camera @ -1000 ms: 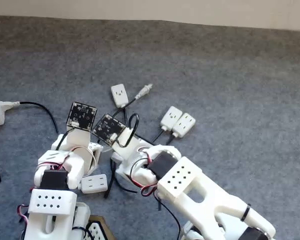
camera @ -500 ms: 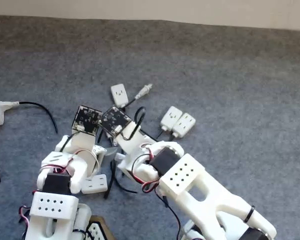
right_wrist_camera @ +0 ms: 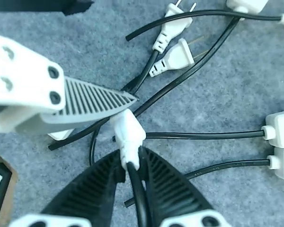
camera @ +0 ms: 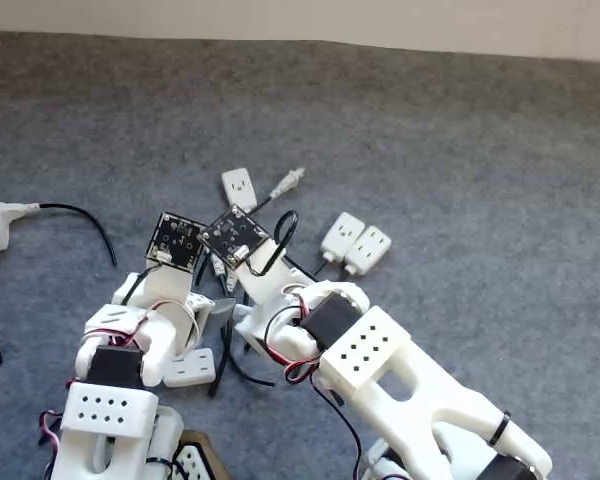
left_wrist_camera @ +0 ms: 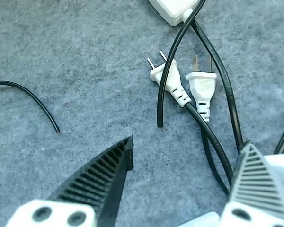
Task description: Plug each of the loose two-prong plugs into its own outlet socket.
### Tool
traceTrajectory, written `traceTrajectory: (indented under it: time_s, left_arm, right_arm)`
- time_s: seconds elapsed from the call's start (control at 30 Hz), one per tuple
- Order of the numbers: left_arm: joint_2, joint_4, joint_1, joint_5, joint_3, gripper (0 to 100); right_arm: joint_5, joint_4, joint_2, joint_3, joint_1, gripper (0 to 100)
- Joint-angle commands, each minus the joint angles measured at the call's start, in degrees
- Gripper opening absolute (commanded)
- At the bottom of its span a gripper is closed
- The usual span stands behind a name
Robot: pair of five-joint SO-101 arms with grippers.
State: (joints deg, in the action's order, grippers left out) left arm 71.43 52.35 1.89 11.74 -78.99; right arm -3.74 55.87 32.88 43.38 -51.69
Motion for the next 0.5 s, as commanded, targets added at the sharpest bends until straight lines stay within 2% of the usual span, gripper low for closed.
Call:
traceTrajectory:
  time_s: [0.0, 0.13, 0.3, 0.47]
  left_arm:
    - [-0.31, 2.02, 3.38, 0.79, -0.04, 35]
    - [0.22, 4.13, 4.88, 0.88, 0.57, 35]
    - [-0.22, 4.48, -2.15, 0.79, 4.53, 35]
    - [0.22, 4.48, -6.11, 0.88, 5.32, 35]
  right_arm:
    - [0.97, -2.51, 2.15, -4.0, 0.92, 0.5]
    - [0.53, -2.51, 2.15, -2.77, 0.66, 0.5]
    - [0.44, -2.51, 2.15, 0.57, 0.84, 0.5]
    - [-2.2, -1.98, 2.07, 1.54, 1.36, 0.5]
